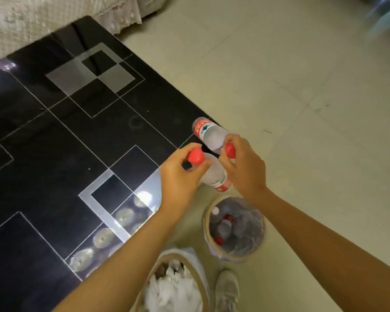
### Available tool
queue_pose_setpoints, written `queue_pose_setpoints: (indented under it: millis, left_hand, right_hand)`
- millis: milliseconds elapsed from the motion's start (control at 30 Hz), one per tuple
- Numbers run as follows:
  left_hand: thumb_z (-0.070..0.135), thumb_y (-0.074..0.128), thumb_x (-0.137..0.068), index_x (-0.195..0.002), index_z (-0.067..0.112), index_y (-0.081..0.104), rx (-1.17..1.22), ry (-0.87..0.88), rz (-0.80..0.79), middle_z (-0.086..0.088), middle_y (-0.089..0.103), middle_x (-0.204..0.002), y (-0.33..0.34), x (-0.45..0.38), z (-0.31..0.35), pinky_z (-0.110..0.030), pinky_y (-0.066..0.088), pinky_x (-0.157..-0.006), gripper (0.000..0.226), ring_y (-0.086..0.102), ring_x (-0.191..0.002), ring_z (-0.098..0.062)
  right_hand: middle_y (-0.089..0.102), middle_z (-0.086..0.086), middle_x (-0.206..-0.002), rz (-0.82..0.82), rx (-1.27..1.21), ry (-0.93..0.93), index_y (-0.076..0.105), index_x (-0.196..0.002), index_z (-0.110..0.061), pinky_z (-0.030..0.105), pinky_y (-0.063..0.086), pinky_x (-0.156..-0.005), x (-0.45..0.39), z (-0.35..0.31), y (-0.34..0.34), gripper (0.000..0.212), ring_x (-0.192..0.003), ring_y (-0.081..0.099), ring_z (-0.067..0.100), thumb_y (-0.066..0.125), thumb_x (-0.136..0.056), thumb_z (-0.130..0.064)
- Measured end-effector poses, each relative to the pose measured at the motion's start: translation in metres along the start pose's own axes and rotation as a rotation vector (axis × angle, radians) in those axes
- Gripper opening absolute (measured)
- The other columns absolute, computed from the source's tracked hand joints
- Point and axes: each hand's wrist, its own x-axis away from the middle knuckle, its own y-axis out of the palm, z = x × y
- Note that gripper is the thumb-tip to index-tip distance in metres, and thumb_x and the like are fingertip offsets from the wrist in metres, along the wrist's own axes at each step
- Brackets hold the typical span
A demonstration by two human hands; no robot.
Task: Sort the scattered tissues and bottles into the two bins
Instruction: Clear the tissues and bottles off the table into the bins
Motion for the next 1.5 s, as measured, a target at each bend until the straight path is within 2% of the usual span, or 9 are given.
queue_pose_setpoints:
  millis: [267, 567, 633, 833, 967, 1100, 1200, 1367, 1500]
  left_hand:
    - [0.017, 0.080, -0.076, -0.114, 0.025, 0.066, -0.220, 0.061, -0.340, 0.010, 0.067, -0.111, 0.104, 0.049, -0.064, -0.036, 0.052, -0.090, 0.042, 0.062, -0.101, -0.009]
    - [0.012, 0.068, -0.085, -0.114, 0.024, 0.065, -0.427, 0.035, -0.492, 0.018, 0.060, -0.110, 0.148, 0.068, -0.141, -0.004, 0.039, -0.087, 0.031, 0.055, -0.101, 0.001]
    - [0.014, 0.066, -0.087, -0.112, 0.022, 0.066, -0.492, 0.017, -0.503, 0.013, 0.064, -0.109, 0.151, 0.069, -0.155, -0.009, 0.040, -0.085, 0.027, 0.056, -0.098, -0.002]
    - [0.018, 0.058, -0.093, -0.110, 0.019, 0.066, -0.637, -0.071, -0.550, 0.000, 0.068, -0.104, 0.156, 0.067, -0.193, -0.021, 0.045, -0.080, 0.018, 0.060, -0.090, -0.010]
    - [0.012, 0.062, -0.089, -0.114, 0.019, 0.064, -0.581, -0.057, -0.532, 0.005, 0.068, -0.108, 0.157, 0.065, -0.179, -0.030, 0.051, -0.086, 0.026, 0.063, -0.096, -0.015]
    - [0.021, 0.061, -0.091, -0.113, 0.026, 0.064, -0.599, -0.080, -0.532, 0.013, 0.066, -0.106, 0.151, 0.060, -0.154, -0.011, 0.042, -0.081, 0.023, 0.058, -0.092, -0.004]
    - [0.033, 0.056, -0.093, -0.115, 0.031, 0.061, -0.663, -0.010, -0.488, 0.011, 0.067, -0.101, 0.138, 0.051, -0.134, -0.017, 0.046, -0.074, 0.023, 0.061, -0.088, -0.007]
    - [0.044, 0.052, -0.093, -0.108, 0.036, 0.059, -0.696, 0.030, -0.277, 0.014, 0.065, -0.085, 0.072, 0.017, -0.088, -0.022, 0.044, -0.066, 0.018, 0.058, -0.076, -0.004]
    - [0.042, 0.055, -0.091, -0.101, 0.036, 0.060, -0.674, -0.019, -0.050, 0.013, 0.061, -0.075, -0.019, -0.016, -0.061, -0.022, 0.041, -0.059, 0.012, 0.055, -0.072, -0.004]
  right_hand:
    - [0.054, 0.002, -0.090, 0.018, 0.107, -0.046, 0.046, -0.107, -0.031, 0.039, 0.053, -0.052, 0.059, 0.115, -0.049, 0.025, -0.073, 0.060, 0.020, 0.039, -0.089, -0.047]
    - [0.055, 0.001, -0.076, -0.209, 0.285, -0.016, 0.049, -0.102, -0.029, 0.020, 0.034, -0.038, 0.114, 0.197, 0.007, 0.030, -0.058, 0.057, 0.018, 0.035, -0.087, -0.051]
    - [0.056, 0.000, -0.074, -0.250, 0.298, 0.003, 0.056, -0.098, -0.027, 0.021, 0.034, -0.036, 0.121, 0.205, 0.025, 0.032, -0.055, 0.058, 0.018, 0.036, -0.086, -0.050]
    - [0.056, 0.002, -0.114, -0.478, 0.304, 0.139, 0.052, -0.121, -0.025, 0.029, 0.042, -0.062, 0.128, 0.217, 0.052, 0.036, -0.098, 0.059, 0.022, 0.036, -0.097, -0.046]
    - [0.057, -0.001, -0.117, -0.499, 0.242, 0.211, 0.048, -0.126, -0.029, 0.033, 0.049, -0.072, 0.121, 0.209, 0.044, 0.032, -0.099, 0.059, 0.022, 0.038, -0.098, -0.042]
    - [0.062, -0.001, -0.110, -0.422, 0.229, 0.191, 0.050, -0.126, -0.025, 0.029, 0.042, -0.066, 0.113, 0.190, 0.030, 0.034, -0.096, 0.060, 0.021, 0.043, -0.097, -0.040]
    - [0.066, -0.003, -0.096, -0.264, 0.147, 0.142, 0.059, -0.112, -0.022, 0.027, 0.044, -0.058, 0.103, 0.166, 0.022, 0.025, -0.084, 0.063, 0.019, 0.057, -0.092, -0.036]
    - [0.066, -0.008, -0.092, -0.203, 0.036, 0.016, 0.058, -0.107, -0.028, 0.032, 0.052, -0.060, 0.077, 0.088, 0.020, 0.022, -0.078, 0.061, 0.014, 0.063, -0.087, -0.035]
    - [0.065, -0.009, -0.089, -0.202, -0.003, -0.142, 0.061, -0.109, -0.028, 0.017, 0.039, -0.058, 0.048, -0.008, 0.034, 0.025, -0.076, 0.061, 0.010, 0.059, -0.085, -0.036]
